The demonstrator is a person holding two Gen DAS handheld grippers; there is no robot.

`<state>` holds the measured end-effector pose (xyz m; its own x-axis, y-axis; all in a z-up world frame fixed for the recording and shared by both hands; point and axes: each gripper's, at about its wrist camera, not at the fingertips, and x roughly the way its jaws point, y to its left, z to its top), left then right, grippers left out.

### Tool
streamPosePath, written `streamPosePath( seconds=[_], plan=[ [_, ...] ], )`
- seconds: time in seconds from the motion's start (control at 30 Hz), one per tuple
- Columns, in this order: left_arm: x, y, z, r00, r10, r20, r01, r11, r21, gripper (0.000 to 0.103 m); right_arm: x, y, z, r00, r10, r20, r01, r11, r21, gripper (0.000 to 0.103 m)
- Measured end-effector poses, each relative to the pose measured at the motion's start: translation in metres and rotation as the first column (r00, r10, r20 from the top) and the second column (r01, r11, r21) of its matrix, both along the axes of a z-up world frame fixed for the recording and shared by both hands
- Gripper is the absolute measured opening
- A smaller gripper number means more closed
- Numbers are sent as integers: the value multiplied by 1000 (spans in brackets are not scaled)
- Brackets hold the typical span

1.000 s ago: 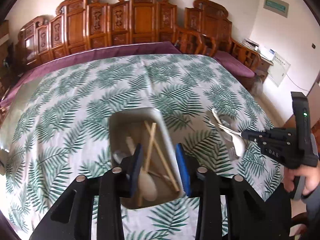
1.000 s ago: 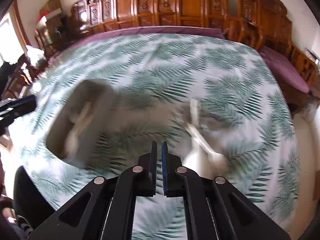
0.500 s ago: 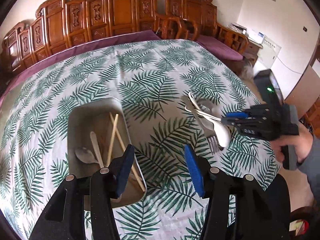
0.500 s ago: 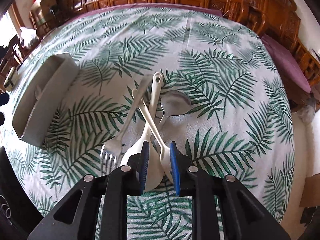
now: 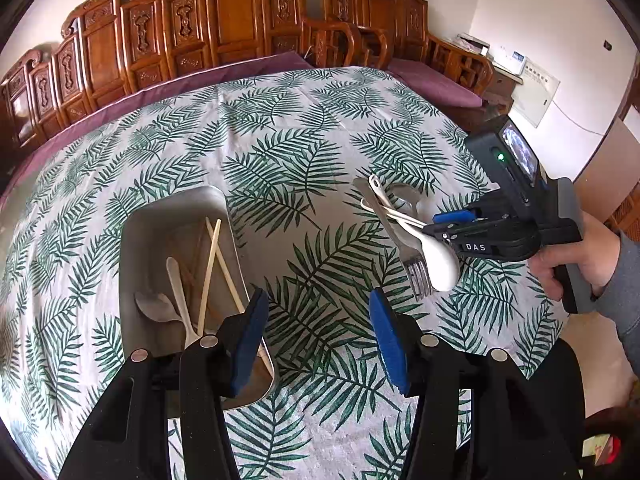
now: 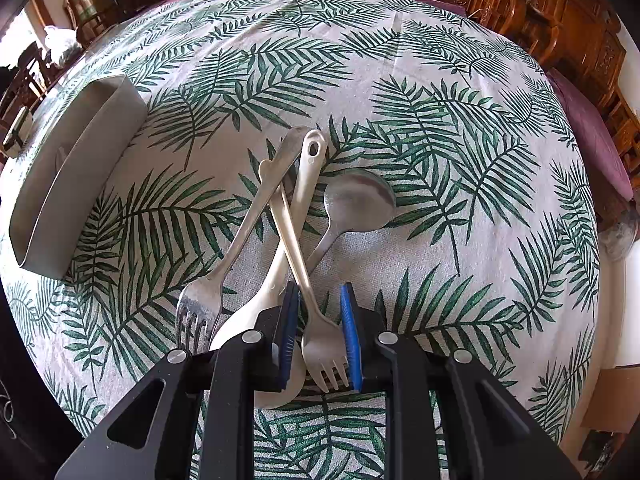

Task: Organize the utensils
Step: 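Return the right gripper to the pile and grasp a white plastic fork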

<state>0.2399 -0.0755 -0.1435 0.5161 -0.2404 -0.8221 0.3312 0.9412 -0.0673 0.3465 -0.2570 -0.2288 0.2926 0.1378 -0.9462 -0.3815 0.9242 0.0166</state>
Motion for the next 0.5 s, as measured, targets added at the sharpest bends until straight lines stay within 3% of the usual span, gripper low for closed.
streamPosePath(
  seconds=[0.1,0.2,0.5],
  plan=[
    [1,-3,-2,1000,-3,-5,3,1000,2,50,-1,-1,1,1000,10,1,-10,1000,5,20],
    [2,-7,-3,1000,-8,-6,8,1000,8,50,-7,-1,3,1000,27,7,-27,1000,13,7],
    [6,-22,-12,999,-26,-25,27,1000,16,50,-29,-18,17,998,-34,49,29,995,93,6]
  ],
)
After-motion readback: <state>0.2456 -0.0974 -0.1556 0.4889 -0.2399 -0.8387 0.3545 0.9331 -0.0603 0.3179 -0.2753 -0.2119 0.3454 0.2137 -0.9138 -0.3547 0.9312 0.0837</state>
